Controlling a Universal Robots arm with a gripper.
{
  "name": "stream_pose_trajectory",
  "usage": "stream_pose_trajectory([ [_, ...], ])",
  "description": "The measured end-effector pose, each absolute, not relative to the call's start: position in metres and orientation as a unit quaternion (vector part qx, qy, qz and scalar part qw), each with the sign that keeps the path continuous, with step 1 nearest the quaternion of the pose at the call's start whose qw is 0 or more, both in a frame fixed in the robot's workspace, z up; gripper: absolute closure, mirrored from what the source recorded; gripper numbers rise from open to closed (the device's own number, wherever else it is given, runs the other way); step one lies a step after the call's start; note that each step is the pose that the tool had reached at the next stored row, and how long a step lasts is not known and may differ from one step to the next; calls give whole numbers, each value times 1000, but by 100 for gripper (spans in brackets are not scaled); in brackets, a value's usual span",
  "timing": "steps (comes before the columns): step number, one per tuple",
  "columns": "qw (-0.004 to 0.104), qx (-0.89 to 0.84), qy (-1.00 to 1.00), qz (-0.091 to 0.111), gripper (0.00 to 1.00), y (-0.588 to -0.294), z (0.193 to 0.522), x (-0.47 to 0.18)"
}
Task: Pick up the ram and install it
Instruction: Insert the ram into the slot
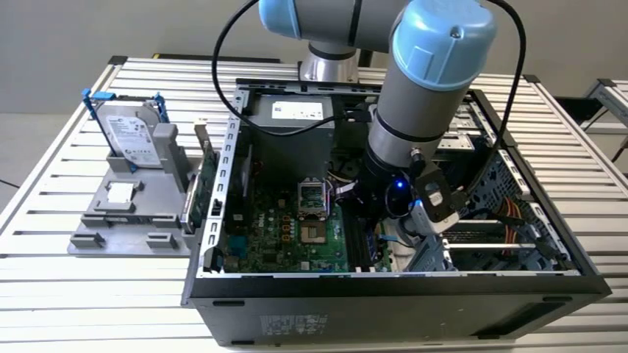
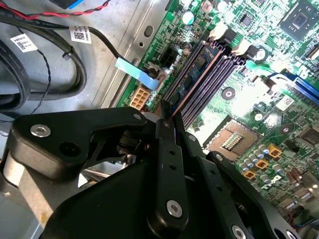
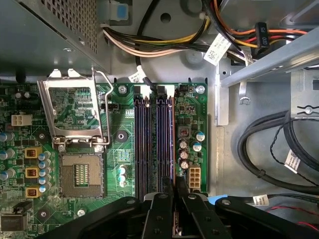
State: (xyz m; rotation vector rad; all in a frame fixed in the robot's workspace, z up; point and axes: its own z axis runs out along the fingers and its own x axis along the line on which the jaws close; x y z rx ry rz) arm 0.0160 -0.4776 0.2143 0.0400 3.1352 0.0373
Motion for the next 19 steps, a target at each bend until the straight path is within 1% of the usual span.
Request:
stream_pose_trajectory([
  [19,3,15,1000,12,100,-478,214,16],
])
